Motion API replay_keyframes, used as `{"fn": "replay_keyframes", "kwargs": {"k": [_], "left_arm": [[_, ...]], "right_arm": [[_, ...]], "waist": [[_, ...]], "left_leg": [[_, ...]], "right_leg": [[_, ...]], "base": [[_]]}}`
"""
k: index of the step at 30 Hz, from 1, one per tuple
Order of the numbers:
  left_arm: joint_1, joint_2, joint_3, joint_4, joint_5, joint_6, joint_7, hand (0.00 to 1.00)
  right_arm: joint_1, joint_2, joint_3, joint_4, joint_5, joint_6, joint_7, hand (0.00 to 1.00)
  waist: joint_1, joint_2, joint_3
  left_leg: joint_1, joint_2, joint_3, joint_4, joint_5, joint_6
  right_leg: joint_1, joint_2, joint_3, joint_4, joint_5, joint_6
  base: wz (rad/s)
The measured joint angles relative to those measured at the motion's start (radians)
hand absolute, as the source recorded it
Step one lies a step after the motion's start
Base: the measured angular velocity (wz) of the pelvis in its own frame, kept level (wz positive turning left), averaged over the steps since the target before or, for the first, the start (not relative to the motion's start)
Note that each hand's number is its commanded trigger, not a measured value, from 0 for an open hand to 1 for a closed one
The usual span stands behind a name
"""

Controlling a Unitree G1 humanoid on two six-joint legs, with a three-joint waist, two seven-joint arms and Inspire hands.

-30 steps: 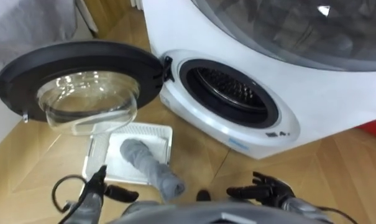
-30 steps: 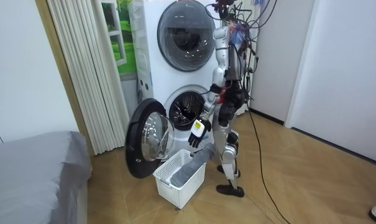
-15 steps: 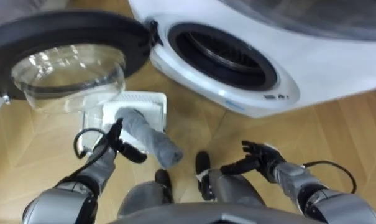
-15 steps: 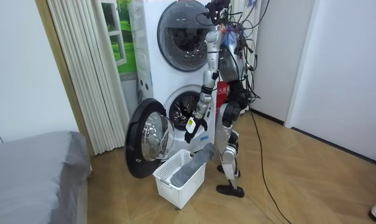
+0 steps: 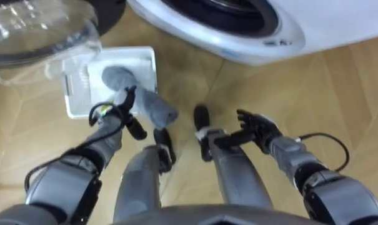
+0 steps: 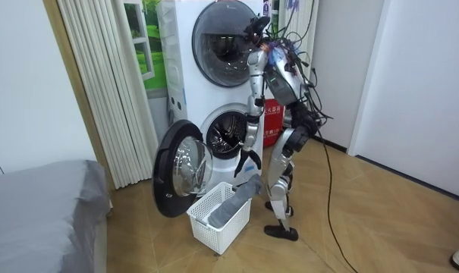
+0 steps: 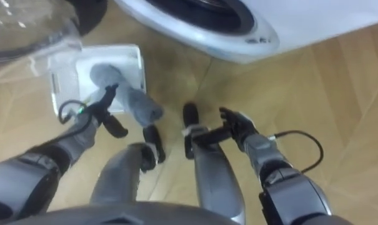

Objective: Put towel into washing machine

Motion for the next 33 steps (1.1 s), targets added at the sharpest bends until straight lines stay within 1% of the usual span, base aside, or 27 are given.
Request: {"fn": "replay_keyframes", "kwargs": {"k": [1,4,5,6,8,10,12,15,17,19,21,22,24,27,29,30,31,32,33], "left_arm": [[-0.007,0.002,-0.004,0.000,0.010,0.000,0.001,0.00],[-0.040,0.013,-0.052,0.000,0.050,-0.002,0.019,0.00],[-0.055,0.021,-0.069,-0.002,0.070,-0.004,0.028,0.00],[-0.071,0.028,-0.080,-0.002,0.086,-0.006,0.034,0.00],[-0.089,0.039,-0.103,-0.003,0.118,-0.007,0.039,0.00],[-0.104,0.040,-0.117,-0.013,0.160,-0.008,0.047,0.00],[-0.132,0.042,-0.145,-0.023,0.201,-0.010,0.072,0.00],[-0.152,0.044,-0.180,-0.021,0.244,-0.015,0.088,0.00],[-0.159,0.047,-0.196,-0.021,0.254,-0.016,0.092,0.00],[-0.166,0.056,-0.216,-0.022,0.270,-0.016,0.105,0.00],[-0.182,0.068,-0.231,-0.022,0.272,-0.014,0.110,0.00],[-0.184,0.069,-0.236,-0.022,0.272,-0.013,0.111,0.00],[-0.191,0.071,-0.242,-0.022,0.281,-0.012,0.111,0.00],[-0.208,0.071,-0.259,-0.023,0.291,-0.013,0.113,0.00],[-0.209,0.072,-0.266,-0.023,0.291,-0.013,0.120,0.00],[-0.209,0.072,-0.269,-0.023,0.291,-0.013,0.127,0.43],[-0.209,0.072,-0.274,-0.024,0.291,-0.013,0.129,0.59],[-0.210,0.075,-0.283,-0.024,0.291,-0.013,0.133,0.91],[-0.211,0.076,-0.296,-0.025,0.290,-0.012,0.139,1.00]], "right_arm": [[-0.002,0.000,0.000,-0.005,0.001,-0.001,0.000,0.00],[-0.019,-0.004,0.024,-0.025,0.033,-0.005,0.000,0.00],[-0.037,-0.005,0.038,-0.024,0.060,-0.005,0.001,0.00],[-0.051,-0.005,0.047,-0.025,0.084,-0.007,0.002,0.00],[-0.066,-0.005,0.056,-0.027,0.096,-0.013,0.007,0.00],[-0.075,-0.012,0.064,-0.043,0.113,-0.017,0.011,0.00],[-0.085,-0.024,0.076,-0.062,0.133,-0.028,0.018,0.00],[-0.110,-0.029,0.075,-0.061,0.146,-0.036,0.025,0.00],[-0.122,-0.030,0.075,-0.061,0.151,-0.036,0.023,0.00],[-0.132,-0.030,0.075,-0.061,0.158,-0.036,0.022,0.00],[-0.136,-0.033,0.076,-0.068,0.200,-0.038,0.023,0.00],[-0.136,-0.033,0.076,-0.068,0.212,-0.038,0.024,0.00],[-0.146,-0.035,0.075,-0.066,0.244,-0.038,0.039,0.00],[-0.168,-0.037,0.075,-0.065,0.265,-0.039,0.040,0.00],[-0.175,-0.039,0.075,-0.064,0.269,-0.040,0.041,0.00],[-0.176,-0.040,0.075,-0.064,0.271,-0.044,0.041,0.00],[-0.177,-0.040,0.075,-0.064,0.272,-0.045,0.041,0.00],[-0.180,-0.040,0.075,-0.066,0.276,-0.046,0.041,0.00],[-0.182,-0.040,0.075,-0.067,0.283,-0.046,0.041,0.00]], "waist": [[-0.003,0.000,0.0005],[-0.012,-0.002,0.0037],[-0.018,-0.004,0.0069],[-0.025,-0.002,0.0091],[-0.031,-0.001,0.0104],[-0.031,0.000,0.0106],[-0.032,0.001,0.0113],[-0.034,0.001,0.0116],[-0.033,0.001,0.0116],[-0.034,0.001,0.0118],[-0.036,0.002,0.0122],[-0.036,0.002,0.0122],[-0.037,0.002,0.0123],[-0.036,0.002,0.0123],[-0.037,0.002,0.0123],[-0.037,0.002,0.0123],[-0.038,0.001,0.0123],[-0.039,0.001,0.0122],[-0.040,0.001,0.0122]], "left_leg": [[-0.012,0.000,-0.001,0.005,0.000,0.000],[-0.080,0.001,0.001,0.042,-0.005,0.008],[-0.112,0.004,0.004,0.062,-0.008,0.012],[-0.146,0.009,0.004,0.090,-0.013,0.013],[-0.194,0.022,0.003,0.136,-0.026,0.016],[-0.238,0.034,0.001,0.177,-0.045,0.022],[-0.304,0.037,0.001,0.220,-0.060,0.029],[-0.354,0.038,0.001,0.258,-0.068,0.035],[-0.374,0.038,0.001,0.275,-0.072,0.039],[-0.397,0.045,0.002,0.300,-0.080,0.043],[-0.433,0.055,0.004,0.339,-0.097,0.051],[-0.442,0.055,0.004,0.348,-0.099,0.052],[-0.474,0.061,0.004,0.393,-0.117,0.057],[-0.514,0.066,0.005,0.439,-0.135,0.064],[-0.527,0.068,0.005,0.459,-0.145,0.067],[-0.533,0.068,0.005,0.467,-0.149,0.069],[-0.536,0.068,0.005,0.468,-0.151,0.068],[-0.542,0.068,0.005,0.475,-0.154,0.069],[-0.549,0.070,0.005,0.485,-0.159,0.073]], "right_leg": [[-0.011,-0.001,0.000,0.005,0.001,0.000],[-0.079,-0.001,0.004,0.036,0.003,0.001],[-0.112,-0.001,0.006,0.054,0.003,0.001],[-0.141,-0.001,0.003,0.071,0.003,0.001],[-0.181,0.004,0.000,0.096,0.002,0.000],[-0.225,0.007,-0.001,0.121,-0.002,0.000],[-0.287,0.007,-0.002,0.161,-0.006,0.002],[-0.339,0.002,-0.002,0.205,-0.008,0.005],[-0.360,-0.001,-0.001,0.222,-0.010,0.007],[-0.380,0.000,-0.002,0.238,-0.013,0.009],[-0.414,-0.003,-0.013,0.262,-0.020,0.010],[-0.423,-0.003,-0.014,0.276,-0.023,0.010],[-0.456,-0.004,-0.016,0.313,-0.036,0.011],[-0.497,-0.006,-0.017,0.356,-0.050,0.015],[-0.512,-0.007,-0.017,0.375,-0.058,0.017],[-0.518,-0.008,-0.018,0.384,-0.062,0.017],[-0.520,-0.009,-0.018,0.385,-0.062,0.018],[-0.527,-0.009,-0.018,0.392,-0.064,0.019],[-0.533,-0.009,-0.018,0.400,-0.069,0.020]], "base": [[0.00],[0.00],[0.00],[0.00],[-0.03],[-0.07],[-0.02],[0.00],[0.00],[-0.03],[-0.04],[-0.05],[-0.07],[-0.02],[0.00],[0.00],[0.00],[0.00],[-0.04]]}}
